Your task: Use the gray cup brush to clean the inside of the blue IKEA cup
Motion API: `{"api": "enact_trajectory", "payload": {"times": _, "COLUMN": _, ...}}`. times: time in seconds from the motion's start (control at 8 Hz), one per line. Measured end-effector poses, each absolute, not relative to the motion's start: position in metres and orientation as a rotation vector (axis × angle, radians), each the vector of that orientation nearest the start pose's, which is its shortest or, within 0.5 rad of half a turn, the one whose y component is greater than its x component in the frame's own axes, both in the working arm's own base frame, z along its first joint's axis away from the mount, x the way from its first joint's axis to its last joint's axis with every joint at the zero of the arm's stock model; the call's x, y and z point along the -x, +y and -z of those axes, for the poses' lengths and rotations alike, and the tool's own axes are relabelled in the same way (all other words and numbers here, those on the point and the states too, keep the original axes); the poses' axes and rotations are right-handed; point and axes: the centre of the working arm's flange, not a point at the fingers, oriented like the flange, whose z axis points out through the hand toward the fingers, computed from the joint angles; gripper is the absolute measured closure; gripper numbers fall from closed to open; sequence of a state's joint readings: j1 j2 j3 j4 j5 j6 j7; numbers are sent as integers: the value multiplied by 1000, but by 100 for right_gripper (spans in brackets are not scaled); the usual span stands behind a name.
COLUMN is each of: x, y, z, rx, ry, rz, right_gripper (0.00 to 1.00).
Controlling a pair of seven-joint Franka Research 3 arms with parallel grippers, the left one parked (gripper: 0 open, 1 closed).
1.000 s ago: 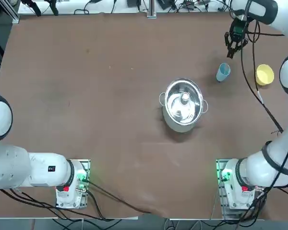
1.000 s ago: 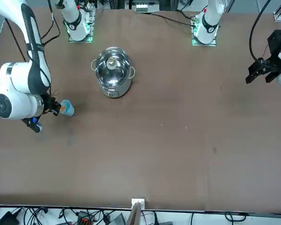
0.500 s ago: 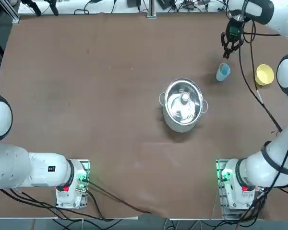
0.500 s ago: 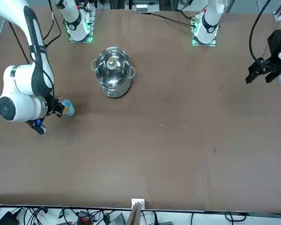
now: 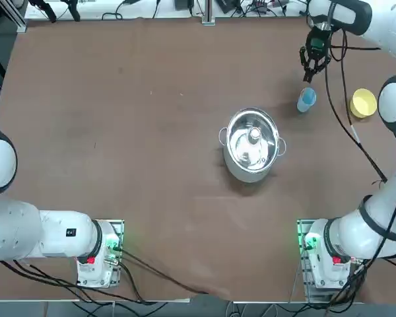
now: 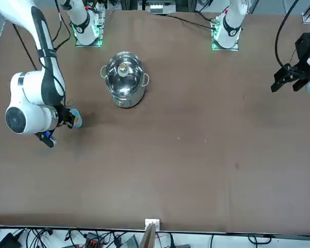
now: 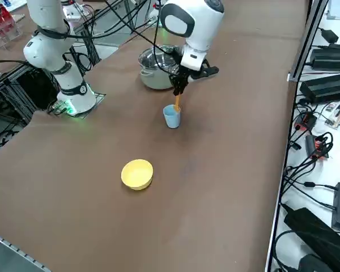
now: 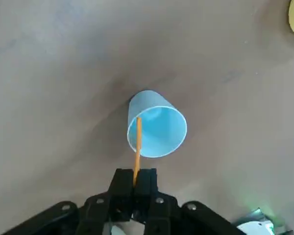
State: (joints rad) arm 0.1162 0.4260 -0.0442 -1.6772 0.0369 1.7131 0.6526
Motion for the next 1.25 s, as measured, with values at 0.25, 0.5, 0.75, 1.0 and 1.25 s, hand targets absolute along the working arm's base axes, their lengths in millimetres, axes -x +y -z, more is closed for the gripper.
{"api": "enact_trajectory", "payload": {"times": 0.25, "x": -614, "y": 40, "z": -328, "rx": 3063, "ry": 962, "rz": -640, "right_gripper": 97}}
{"api": "enact_trajectory", "payload": {"times": 0.5, "x": -613, "y": 22, "z": -325, "rx": 3051, "ry": 992, "rz": -654, "right_gripper": 97}}
{"api": "enact_trajectory", "payload": {"times": 0.75, "x": -613, "y": 5, "z": -325, "rx": 3043, "ry": 1001, "rz": -656, "right_gripper": 97}}
{"api": "enact_trajectory", "payload": {"times": 1.0, "x": -614, "y": 0, "z": -326, "rx": 3038, "ry": 1007, "rz": -649, "right_gripper": 97}}
{"api": "enact_trajectory", "payload": {"times": 1.25, "x": -619, "y": 3, "z": -331, "rx": 3041, "ry": 1000, "rz": -614, "right_gripper": 97}}
